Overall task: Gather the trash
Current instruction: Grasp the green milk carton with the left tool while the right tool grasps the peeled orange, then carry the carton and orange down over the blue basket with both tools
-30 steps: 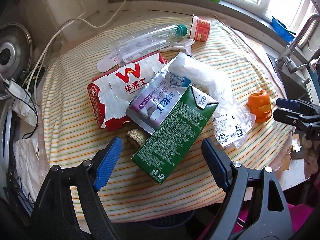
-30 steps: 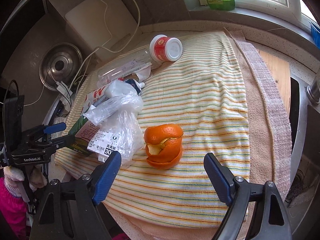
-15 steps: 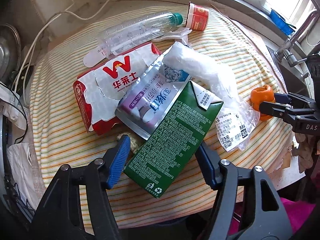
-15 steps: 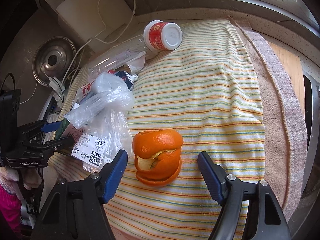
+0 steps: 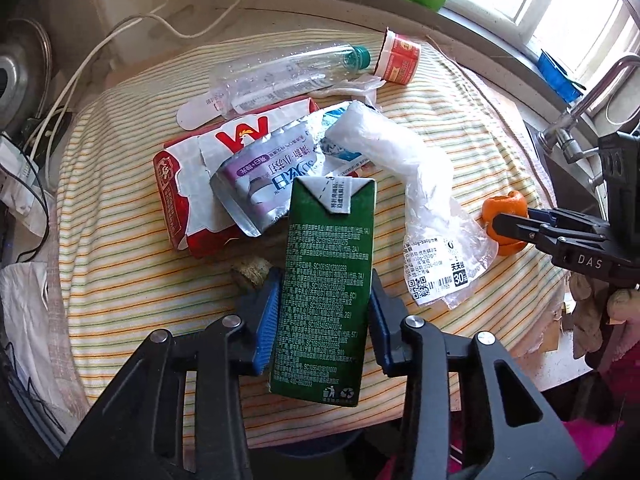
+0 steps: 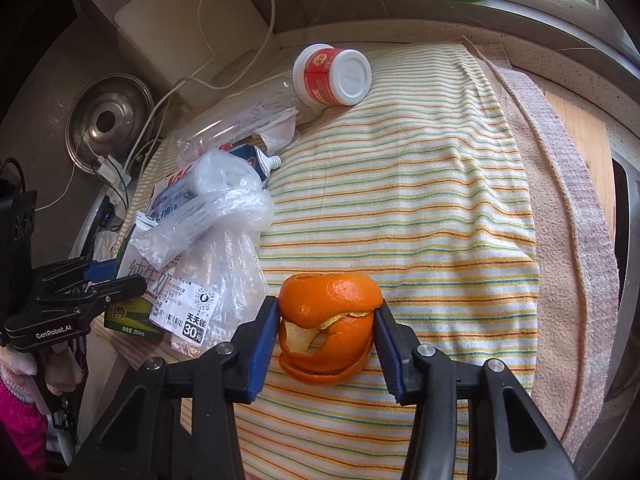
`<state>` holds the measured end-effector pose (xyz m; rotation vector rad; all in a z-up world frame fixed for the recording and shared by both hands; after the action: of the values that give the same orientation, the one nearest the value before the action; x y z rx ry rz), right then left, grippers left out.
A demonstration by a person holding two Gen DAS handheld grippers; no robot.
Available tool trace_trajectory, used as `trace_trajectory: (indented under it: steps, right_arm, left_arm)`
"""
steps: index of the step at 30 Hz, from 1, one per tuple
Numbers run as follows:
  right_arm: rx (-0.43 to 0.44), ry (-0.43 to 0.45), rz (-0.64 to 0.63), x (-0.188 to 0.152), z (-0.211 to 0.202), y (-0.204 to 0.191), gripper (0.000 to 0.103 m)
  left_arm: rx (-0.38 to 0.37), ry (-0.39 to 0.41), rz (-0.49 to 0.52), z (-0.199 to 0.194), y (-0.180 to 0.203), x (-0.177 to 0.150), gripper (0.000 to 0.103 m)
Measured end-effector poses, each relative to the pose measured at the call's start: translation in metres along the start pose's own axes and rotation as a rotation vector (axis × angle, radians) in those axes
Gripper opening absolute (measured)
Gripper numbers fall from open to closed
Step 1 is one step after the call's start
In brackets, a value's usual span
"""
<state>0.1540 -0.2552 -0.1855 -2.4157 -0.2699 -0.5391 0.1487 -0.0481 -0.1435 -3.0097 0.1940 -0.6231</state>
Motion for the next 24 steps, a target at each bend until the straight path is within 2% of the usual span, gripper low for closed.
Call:
trace_trajectory:
  steps: [11, 24]
  right_arm:
    - [-0.002, 0.033, 0.010, -0.011, -0.010, -0.006, 0.043]
    - [0.026, 0.087, -0.032, -0.026, -0.040, -0.044, 0.042]
  left_arm:
    - [-0.036, 0.028, -0.140, -0.016, -0.026, -0.023, 0.038]
    - [0.004, 0.078, -0.240, -0.052, -0.066, -0.064, 0.038]
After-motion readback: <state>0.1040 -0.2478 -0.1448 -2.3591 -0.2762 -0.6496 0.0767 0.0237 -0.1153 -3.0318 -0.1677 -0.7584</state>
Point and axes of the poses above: each gripper's, at about its wrist camera, not at the fingertips, and z roughly the way its jaws point, y to its right, x to its top, the point moved 5 cm from there along z, roughly the way its jaws point, and after that the axes turned 14 degrees about x, right-handed, at the moved point
